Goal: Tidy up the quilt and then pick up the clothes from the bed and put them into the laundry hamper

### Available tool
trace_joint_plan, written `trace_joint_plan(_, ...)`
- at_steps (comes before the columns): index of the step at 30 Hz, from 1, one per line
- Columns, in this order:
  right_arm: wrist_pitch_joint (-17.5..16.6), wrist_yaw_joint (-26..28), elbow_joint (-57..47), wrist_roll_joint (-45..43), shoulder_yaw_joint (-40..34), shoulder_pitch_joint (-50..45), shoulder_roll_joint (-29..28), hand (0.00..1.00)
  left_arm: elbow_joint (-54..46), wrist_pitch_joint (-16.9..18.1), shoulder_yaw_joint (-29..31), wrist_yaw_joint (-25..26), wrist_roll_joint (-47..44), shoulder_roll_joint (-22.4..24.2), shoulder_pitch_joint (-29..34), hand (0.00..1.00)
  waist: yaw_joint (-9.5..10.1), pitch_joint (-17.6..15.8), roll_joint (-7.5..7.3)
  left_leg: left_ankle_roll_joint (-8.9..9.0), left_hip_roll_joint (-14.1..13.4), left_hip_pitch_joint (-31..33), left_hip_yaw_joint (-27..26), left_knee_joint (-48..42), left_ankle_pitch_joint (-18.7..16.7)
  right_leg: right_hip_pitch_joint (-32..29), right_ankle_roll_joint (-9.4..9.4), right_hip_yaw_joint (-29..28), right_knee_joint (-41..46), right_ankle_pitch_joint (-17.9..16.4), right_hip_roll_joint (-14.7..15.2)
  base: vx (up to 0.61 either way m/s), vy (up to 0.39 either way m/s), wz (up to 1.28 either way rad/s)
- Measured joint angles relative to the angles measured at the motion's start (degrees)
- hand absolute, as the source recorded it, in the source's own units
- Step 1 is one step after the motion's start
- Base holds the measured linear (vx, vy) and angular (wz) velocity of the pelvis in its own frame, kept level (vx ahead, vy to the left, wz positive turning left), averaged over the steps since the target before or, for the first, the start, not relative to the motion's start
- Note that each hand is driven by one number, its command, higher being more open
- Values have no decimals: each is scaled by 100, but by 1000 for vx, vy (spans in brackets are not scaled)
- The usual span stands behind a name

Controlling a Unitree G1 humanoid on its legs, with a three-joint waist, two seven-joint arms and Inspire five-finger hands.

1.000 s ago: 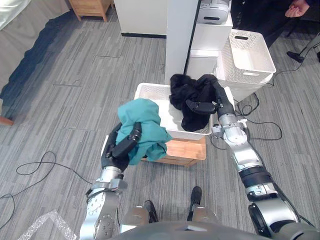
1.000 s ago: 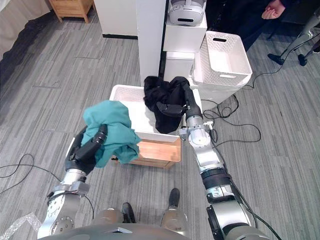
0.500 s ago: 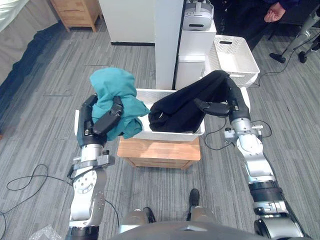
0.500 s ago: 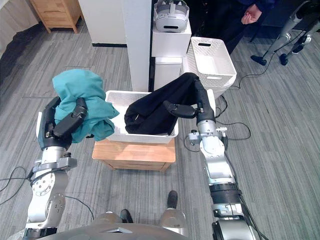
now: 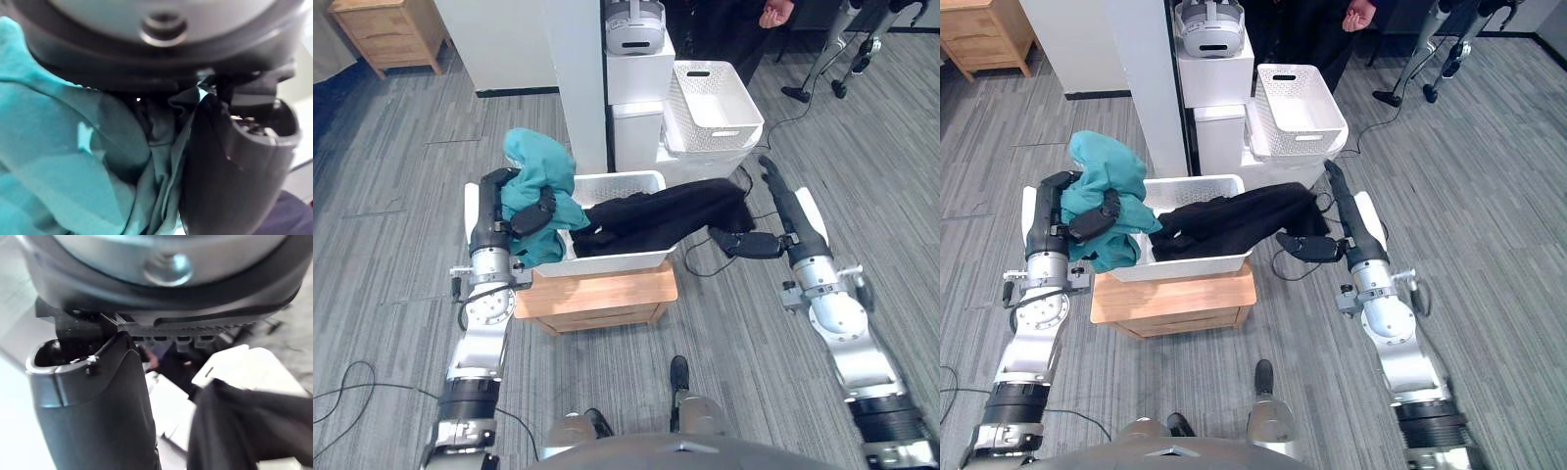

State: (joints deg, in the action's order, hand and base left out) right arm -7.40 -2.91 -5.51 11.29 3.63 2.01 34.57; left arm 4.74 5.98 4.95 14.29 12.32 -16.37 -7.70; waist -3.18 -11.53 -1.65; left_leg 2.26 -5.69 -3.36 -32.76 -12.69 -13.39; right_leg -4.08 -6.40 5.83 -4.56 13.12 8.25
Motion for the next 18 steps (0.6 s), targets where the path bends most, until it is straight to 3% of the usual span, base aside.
trace_joint_plan(4,-416,23,-187,425,402,185,198,100,110,-31,-220,64,347,-255,-312,0,-2,160,-179,25,-103,230,8,-138,-4,-196,51,-2,0,46,-69,-35,-49,-3)
trace_joint_plan(12,-570,26,-218,1100,957,809,824,100,252,-93,-520,382,475,-524,-1207,0,-45,166,-177,-29,-107,643,-131,-265,29,-672,28,-154,0,478,-63,-73,16,-11)
trace_joint_plan(18,-695,25,-554,1094,971,849,1007,100,548,-106,-528,515,663,-761,-1561,0,-242,155,-127,-80,-217,970,-333,-464,-17,-1043,-91,-364,0,697,-137,-47,28,-17)
